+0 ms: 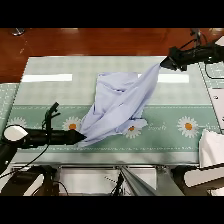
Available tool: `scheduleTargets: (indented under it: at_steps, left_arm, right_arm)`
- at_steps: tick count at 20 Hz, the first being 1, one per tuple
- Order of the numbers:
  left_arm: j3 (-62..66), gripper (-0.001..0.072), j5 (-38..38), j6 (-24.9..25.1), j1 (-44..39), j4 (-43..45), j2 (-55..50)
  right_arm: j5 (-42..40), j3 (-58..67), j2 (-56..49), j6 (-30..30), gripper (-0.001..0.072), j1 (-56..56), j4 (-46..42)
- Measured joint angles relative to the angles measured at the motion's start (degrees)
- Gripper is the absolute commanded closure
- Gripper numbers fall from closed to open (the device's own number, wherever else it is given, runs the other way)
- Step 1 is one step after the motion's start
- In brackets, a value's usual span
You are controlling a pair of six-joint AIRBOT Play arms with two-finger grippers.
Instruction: Fold the shirts.
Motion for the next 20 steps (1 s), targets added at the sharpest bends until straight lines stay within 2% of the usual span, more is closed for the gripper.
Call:
scheduleTargets:
  at_steps: [1, 2, 6, 9, 11, 13, 16, 20]
  left_arm:
    - [-0.4, 0.0004, 1.1, -0.3, -0.6, 0.0, -0.3]
    - [-0.3, 0.0004, 1.6, -0.7, -0.7, 0.0, -0.6]
    - [7.1, 0.0006, -1.0, -1.8, 4.7, 6.9, -1.5]
    - [13.3, 0.0007, -3.8, -4.8, 14.8, 16.1, -1.7]
    - [13.9, 0.0007, -5.3, -6.5, 21.5, 18.5, -2.3]
    - [11.4, 0.0008, -6.3, -6.1, 25.5, 15.7, -3.7]
    - [5.6, 0.0007, -6.8, 0.7, 24.6, 5.6, -7.6]
    - [1.8, 0.0007, -6.4, 10.5, 14.6, -5.0, -15.1]
  right_arm:
    - [0.3, 0.3, -1.2, 0.2, 0.0118, 0.3, 0.3]
    - [0.7, 0.6, -1.9, 0.4, 0.0087, 0.4, 0.7]
    - [3.9, 1.2, -0.5, -0.2, 0.009, -2.4, -0.6]
    - [7.1, -1.5, 5.1, -0.8, 0.009, -6.8, -9.7]
    - [5.9, -9.1, 11.0, -0.3, 0.009, -10.4, -14.8]
    - [2.2, -21.4, 17.6, -0.2, 0.009, -13.2, -15.5]
    - [-2.6, -41.9, 26.7, -3.5, 0.009, -14.3, -10.4]
    - [-5.6, -59.8, 34.2, -7.9, 0.009, -9.9, -2.3]
